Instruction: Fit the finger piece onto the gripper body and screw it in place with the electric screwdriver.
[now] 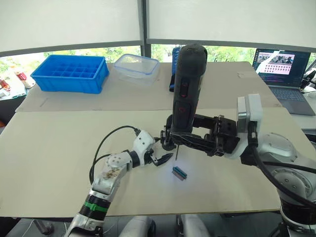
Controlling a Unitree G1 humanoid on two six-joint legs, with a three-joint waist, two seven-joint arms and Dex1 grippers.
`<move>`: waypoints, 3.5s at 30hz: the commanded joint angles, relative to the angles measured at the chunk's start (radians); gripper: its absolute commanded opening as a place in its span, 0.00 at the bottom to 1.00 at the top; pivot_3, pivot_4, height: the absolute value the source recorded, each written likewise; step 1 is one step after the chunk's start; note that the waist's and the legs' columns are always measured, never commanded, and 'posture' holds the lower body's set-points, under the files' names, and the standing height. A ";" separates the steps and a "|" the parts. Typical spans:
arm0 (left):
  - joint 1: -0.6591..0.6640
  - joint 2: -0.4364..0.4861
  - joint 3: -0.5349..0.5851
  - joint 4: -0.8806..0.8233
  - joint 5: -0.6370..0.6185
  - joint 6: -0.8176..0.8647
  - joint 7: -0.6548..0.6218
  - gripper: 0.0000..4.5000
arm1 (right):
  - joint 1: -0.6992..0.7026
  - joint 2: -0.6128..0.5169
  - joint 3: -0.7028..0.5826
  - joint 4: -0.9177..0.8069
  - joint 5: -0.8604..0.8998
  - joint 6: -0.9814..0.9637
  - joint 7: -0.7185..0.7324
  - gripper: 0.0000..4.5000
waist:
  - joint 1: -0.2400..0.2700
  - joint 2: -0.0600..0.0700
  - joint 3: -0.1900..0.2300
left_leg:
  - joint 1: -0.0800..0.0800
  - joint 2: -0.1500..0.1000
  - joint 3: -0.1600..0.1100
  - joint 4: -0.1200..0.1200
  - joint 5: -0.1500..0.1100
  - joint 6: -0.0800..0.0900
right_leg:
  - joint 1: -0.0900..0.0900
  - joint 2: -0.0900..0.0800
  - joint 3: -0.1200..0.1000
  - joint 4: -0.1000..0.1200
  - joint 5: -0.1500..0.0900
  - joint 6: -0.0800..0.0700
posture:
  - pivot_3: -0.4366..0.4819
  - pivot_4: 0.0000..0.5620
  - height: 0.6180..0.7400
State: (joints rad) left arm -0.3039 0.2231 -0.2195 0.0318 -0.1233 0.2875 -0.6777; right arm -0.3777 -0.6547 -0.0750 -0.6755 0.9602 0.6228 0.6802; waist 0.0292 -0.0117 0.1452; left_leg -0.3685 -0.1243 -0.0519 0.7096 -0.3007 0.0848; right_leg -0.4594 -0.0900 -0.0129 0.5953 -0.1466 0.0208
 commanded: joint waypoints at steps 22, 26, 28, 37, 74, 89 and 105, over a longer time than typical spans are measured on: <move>-0.445 -0.022 -0.025 0.760 -0.003 -0.556 -0.561 0.52 | -0.025 -0.158 -0.140 -0.051 0.256 0.063 0.006 0.42 | 0.010 -0.001 0.001 | -0.003 0.000 0.000 0.001 -0.002 0.004 | -0.001 -0.002 -0.001 -0.002 0.000 0.000 | 0.48 0.27 1.00; -0.463 -0.030 -0.014 0.817 0.018 -0.588 -0.551 0.76 | -0.050 -0.167 -0.131 -0.050 0.286 0.064 -0.021 0.42 | 0.011 -0.001 0.001 | -0.003 -0.001 0.000 0.002 -0.003 0.005 | -0.001 -0.003 0.000 -0.002 0.000 0.001 | 0.48 0.27 1.00; -0.446 -0.023 -0.011 0.798 0.019 -0.584 -0.549 0.96 | -0.063 -0.161 -0.125 -0.046 0.294 0.063 -0.044 0.42 | 0.010 -0.001 0.001 | -0.003 0.000 0.000 0.002 -0.003 0.006 | -0.001 -0.003 0.000 -0.002 0.000 0.001 | 0.48 0.27 1.00; -0.138 0.033 0.014 0.339 0.011 -0.403 -0.373 1.00 | -0.190 -0.107 -0.066 0.011 0.319 0.072 -0.118 0.42 | -0.006 -0.001 0.000 | -0.002 0.000 0.000 0.001 -0.003 0.005 | -0.001 -0.003 0.003 -0.002 0.000 0.001 | 0.48 0.27 1.00; -0.129 0.002 0.011 0.287 0.010 -0.319 -0.185 0.51 | -0.384 0.148 0.150 0.243 -0.212 0.005 0.078 0.42 | -0.011 0.000 0.000 | -0.001 -0.001 0.001 0.001 -0.001 0.003 | -0.001 -0.001 -0.001 0.000 0.000 0.001 | 0.48 0.27 1.00; -0.128 0.005 0.014 0.279 0.003 -0.316 -0.187 0.51 | -0.367 0.181 0.151 0.263 -0.281 -0.002 0.113 0.42 | -0.015 0.000 0.000 | -0.001 -0.001 0.001 0.001 -0.001 0.002 | -0.001 -0.001 -0.001 0.000 0.000 0.001 | 0.48 0.27 1.00; -0.130 0.005 0.014 0.269 -0.004 -0.317 -0.186 0.51 | -0.315 0.206 0.163 0.266 -0.332 -0.031 0.134 0.42 | -0.016 0.000 0.001 | -0.001 -0.001 0.001 0.001 -0.001 0.002 | -0.002 0.000 -0.001 0.000 0.000 0.001 | 0.48 0.27 1.00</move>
State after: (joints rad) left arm -0.4241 0.2294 -0.2145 0.3292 -0.1174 -0.0192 -0.8661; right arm -0.6846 -0.4559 0.1082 -0.3744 0.6235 0.6410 0.8073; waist 0.0136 -0.0115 0.1457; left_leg -0.3699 -0.1251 -0.0510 0.7108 -0.3020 0.0872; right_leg -0.4611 -0.0904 -0.0140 0.5952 -0.1463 0.0215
